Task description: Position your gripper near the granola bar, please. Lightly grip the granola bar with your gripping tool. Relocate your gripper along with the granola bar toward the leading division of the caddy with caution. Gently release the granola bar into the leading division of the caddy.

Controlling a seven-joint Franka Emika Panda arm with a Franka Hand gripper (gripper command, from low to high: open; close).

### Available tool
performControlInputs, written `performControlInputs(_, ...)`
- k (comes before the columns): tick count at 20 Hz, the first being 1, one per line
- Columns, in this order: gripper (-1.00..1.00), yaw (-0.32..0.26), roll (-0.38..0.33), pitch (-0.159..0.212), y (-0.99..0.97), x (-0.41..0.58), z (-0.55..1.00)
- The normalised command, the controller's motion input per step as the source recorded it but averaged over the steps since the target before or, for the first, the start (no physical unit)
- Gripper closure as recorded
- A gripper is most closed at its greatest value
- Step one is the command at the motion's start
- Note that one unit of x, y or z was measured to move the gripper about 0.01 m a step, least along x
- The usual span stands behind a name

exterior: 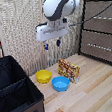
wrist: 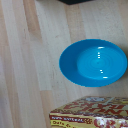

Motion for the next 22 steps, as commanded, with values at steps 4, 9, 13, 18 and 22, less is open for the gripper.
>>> performControlInputs(4, -1.00, -0.013, 0.075, -0.004, -0.88, 0.037, -0.18)
performControlInputs(9, -1.00, -0.013, 0.085, -0.002, -1.00, 0.000, -0.23)
performControlInputs(13, -1.00, -0.008, 0.055, -0.001, -0.64, -0.037, -0.23)
performControlInputs(18, -1.00, 0.000, -0.015, 0.036, -0.01, -0.105, -0.32)
performControlInputs(22, -1.00, 0.005, -0.050, 0.039, 0.04, -0.046, -0.38)
